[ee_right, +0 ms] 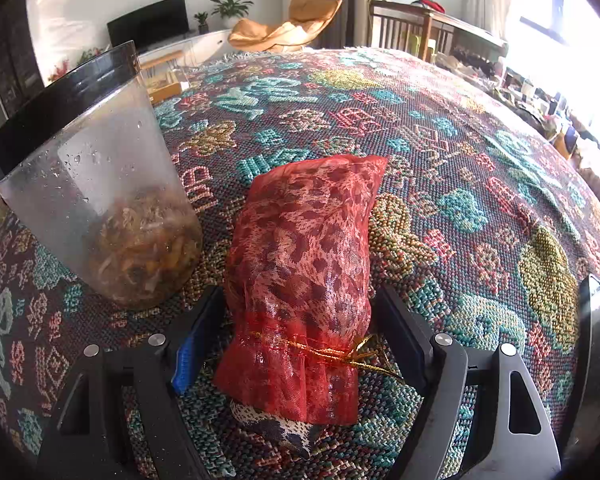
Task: Organize soft objects
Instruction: 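Grasp the black plush with the left gripper while the right gripper holds the red bag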
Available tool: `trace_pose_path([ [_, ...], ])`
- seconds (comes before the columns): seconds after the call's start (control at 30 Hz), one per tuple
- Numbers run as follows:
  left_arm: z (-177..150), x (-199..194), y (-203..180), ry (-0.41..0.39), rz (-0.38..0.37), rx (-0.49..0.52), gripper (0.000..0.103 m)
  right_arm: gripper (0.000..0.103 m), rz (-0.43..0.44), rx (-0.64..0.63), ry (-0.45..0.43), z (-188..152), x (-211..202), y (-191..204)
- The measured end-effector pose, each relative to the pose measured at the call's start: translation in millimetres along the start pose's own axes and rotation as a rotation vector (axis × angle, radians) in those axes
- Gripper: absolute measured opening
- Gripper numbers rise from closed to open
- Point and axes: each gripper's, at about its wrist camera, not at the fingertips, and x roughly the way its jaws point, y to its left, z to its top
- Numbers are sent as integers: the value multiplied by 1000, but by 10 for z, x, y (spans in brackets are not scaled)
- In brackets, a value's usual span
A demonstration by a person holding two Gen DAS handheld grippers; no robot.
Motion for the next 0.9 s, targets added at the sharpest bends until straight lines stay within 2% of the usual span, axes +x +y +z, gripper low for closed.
trace_pose_path([
  [0.17, 88, 515, 99, 82, 47, -60, 103, 80, 0, 0, 0, 0, -2, -4],
  [0.23, 100, 563, 185, 62, 14, -113, 100, 80, 0, 0, 0, 4, 1, 0],
  [0.3, 112, 500, 227, 22, 26, -122, 67, 80, 0, 0, 0, 4, -1, -1],
  [0.33, 118, 460, 239, 14, -4, -123, 28, 80, -1, -1, 0, 3, -2, -2],
  [0.47, -15, 212, 189, 11, -13, -71, 26, 80, 0, 0, 1, 3, -3, -6],
  [0.57, -315, -158, 119, 17, -92, -76, 26, 80, 1, 0, 1, 4, -3, -6],
  [0.8, -1588, -1201, -478, 85, -201, 10, 27, 80, 0, 0, 1, 7, -1, -6],
  [0.9, -2043, -1390, -733, 108, -190, 40, 32, 80, 1, 0, 1, 5, -3, -10],
])
